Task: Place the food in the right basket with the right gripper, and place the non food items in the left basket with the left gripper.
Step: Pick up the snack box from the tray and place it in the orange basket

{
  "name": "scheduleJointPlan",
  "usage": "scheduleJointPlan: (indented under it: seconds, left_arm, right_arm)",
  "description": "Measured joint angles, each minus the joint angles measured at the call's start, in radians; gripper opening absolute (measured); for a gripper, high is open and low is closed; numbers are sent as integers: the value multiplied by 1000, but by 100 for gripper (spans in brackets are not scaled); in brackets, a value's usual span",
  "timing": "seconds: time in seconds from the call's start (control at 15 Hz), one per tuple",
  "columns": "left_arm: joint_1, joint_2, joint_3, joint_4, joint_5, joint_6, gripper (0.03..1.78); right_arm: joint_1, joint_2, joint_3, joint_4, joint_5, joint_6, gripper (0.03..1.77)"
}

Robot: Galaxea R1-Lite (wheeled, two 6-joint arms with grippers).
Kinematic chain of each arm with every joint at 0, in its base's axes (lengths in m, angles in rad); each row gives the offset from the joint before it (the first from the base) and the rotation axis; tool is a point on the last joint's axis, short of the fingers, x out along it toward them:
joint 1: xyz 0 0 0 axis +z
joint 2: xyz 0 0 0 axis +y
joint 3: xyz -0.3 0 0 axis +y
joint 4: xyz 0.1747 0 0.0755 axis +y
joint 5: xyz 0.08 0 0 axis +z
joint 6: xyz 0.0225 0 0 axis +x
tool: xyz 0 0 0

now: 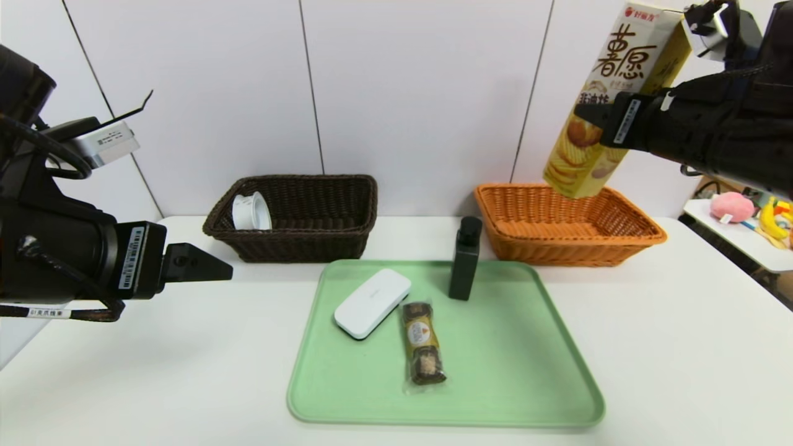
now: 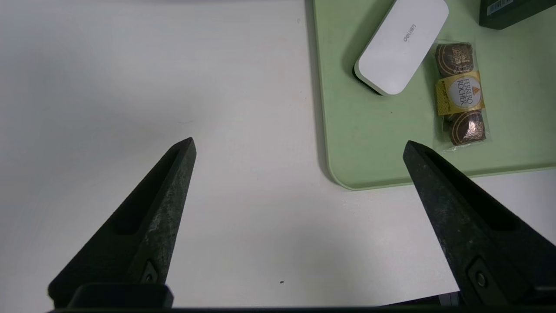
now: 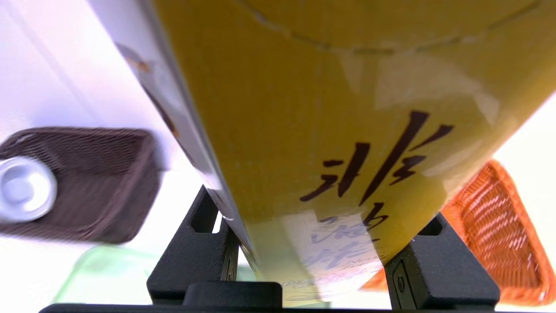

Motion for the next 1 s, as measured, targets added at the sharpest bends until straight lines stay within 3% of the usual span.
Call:
scheduleJointPlan:
  seconds: [0.27,0.47,0.73,1.0]
  left_arm:
    - [0,-1,2,1,-2,-1,169]
    - [0,-1,4,0,1,0,169]
    - [1,-3,4,0,1,1,169]
    - [1,-3,7,0,1,1,169]
  right_arm:
    - [-101,138,-57,-11,67,-4,87]
    - [-132,236,-76,-37,72,-3,87]
    - [-166,363,-85,-197,68,-26,87]
    - [-196,452,-92,-249,69,-28,87]
